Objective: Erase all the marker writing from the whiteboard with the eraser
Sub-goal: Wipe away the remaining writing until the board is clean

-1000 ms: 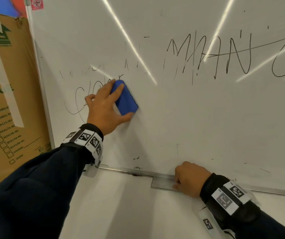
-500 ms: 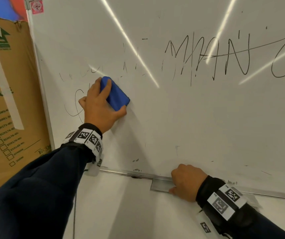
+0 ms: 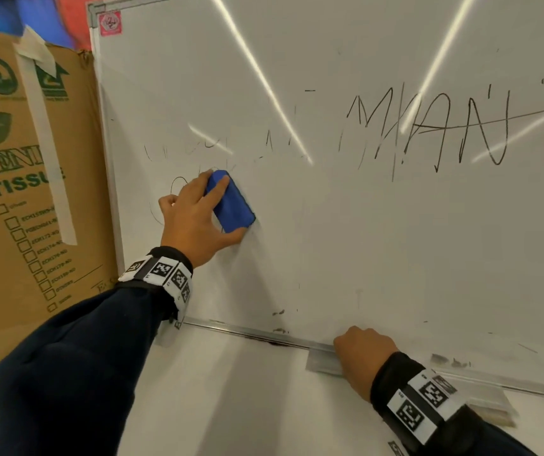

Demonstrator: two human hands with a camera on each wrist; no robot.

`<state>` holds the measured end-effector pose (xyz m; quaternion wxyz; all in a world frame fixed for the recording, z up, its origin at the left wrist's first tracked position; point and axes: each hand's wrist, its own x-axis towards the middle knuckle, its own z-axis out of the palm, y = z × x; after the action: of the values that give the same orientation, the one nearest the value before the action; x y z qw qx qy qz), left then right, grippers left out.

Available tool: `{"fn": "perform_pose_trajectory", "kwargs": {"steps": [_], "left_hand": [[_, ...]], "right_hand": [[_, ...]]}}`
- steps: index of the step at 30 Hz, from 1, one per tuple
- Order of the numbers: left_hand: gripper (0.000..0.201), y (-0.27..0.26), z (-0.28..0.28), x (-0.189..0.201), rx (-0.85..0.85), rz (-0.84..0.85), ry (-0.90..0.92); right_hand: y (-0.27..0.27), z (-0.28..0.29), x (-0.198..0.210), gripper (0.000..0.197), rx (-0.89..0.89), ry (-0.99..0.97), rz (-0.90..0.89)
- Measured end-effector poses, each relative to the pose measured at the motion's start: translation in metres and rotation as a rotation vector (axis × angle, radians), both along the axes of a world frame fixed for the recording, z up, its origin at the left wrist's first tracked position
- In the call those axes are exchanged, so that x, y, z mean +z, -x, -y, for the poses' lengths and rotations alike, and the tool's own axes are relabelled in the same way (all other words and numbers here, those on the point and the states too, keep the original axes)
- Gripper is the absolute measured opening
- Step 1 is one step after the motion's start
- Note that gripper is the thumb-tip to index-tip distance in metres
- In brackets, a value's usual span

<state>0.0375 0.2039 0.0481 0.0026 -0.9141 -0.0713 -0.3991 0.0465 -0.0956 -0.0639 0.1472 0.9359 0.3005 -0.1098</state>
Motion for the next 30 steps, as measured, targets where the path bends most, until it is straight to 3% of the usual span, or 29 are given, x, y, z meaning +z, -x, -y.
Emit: {"fn": "perform_pose_trajectory", "kwargs": {"steps": [4,8,9,12,16,18,24,27,30], "left_hand": [[0.095,0.005,-0.010,-0.013,0.119,0.047,0.230],[0.095,0.013,-0.005,-0.043,-0.005,-0.051,0.025],[0.095,0.014,-0.007,-0.047,0.004,-0.050,0.041],[0.096,0.015,-0.005,-0.053,0.100,0.017,0.338],[0.095,0.018,0.015,-0.068,0.033,-0.039,0.237],[0.096,0.020,0.014,-0.074,-0.021,-0.038,0.333],[0.097,0.014,0.016,-0.079,-0.106,0.091,0.619],[0.075,0.016,0.012,-0.077,-0.125,0.137,0.754],[0.049,0.022,0.000,-0.071,-0.184,0.163,0.777]], "right_hand": [[0.002,0.000,0.000,0.028,-0.015,-0.022,0.014],[0.000,-0.006,0.005,0.029,-0.004,-0.003,-0.011],[0.000,-0.008,0.006,0.030,-0.001,0.002,-0.015],[0.003,-0.018,0.007,0.031,0.018,0.005,-0.028],[0.007,-0.034,0.011,0.018,0.044,-0.042,-0.052],[0.009,-0.045,0.017,0.014,0.074,-0.077,-0.035],[0.011,-0.087,0.052,0.039,0.306,-0.464,0.252],[0.001,-0.112,0.065,0.054,0.422,-0.554,0.450],[-0.013,-0.136,0.070,0.048,0.490,-0.523,0.580]]}}
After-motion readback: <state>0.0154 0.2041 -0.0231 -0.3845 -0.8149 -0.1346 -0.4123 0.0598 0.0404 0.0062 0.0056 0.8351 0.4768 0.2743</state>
